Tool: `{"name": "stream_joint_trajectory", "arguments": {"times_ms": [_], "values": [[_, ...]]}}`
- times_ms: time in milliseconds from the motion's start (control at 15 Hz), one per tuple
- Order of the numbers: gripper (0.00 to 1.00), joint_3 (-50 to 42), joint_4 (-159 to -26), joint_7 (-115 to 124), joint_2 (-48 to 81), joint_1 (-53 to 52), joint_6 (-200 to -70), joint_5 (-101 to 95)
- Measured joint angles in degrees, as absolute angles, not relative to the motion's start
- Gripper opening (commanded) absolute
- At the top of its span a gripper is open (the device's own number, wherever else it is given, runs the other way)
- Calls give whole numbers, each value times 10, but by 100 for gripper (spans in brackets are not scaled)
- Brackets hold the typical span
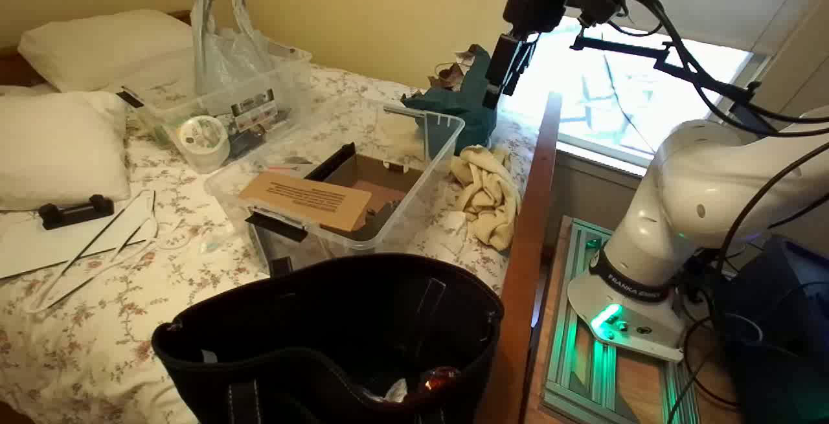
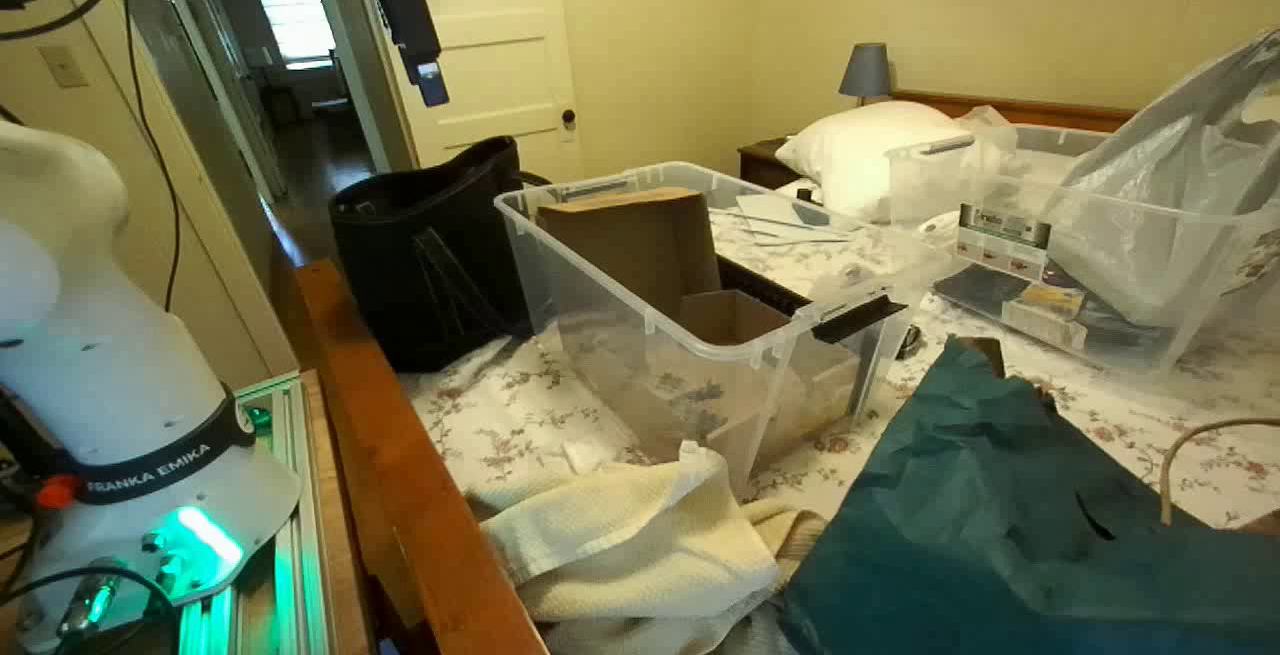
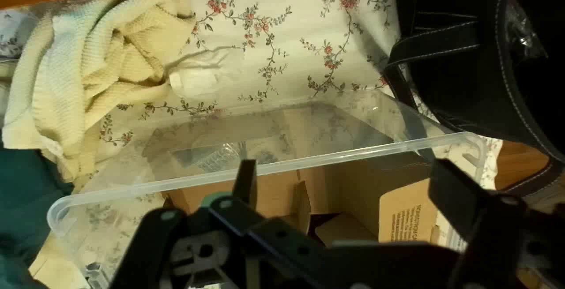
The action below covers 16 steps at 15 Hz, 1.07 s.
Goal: Put the towel inside the dish
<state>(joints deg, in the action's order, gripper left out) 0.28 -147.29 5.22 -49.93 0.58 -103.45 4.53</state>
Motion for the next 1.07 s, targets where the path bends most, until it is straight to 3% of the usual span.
{"name": "stream_joint_trajectory", "arguments": {"times_ms": [533,1067], "values": [[100,2,-1473,55,-499,9,-1041,42],[100,-77,-1514,64,-420,157,-1181,-71]]}}
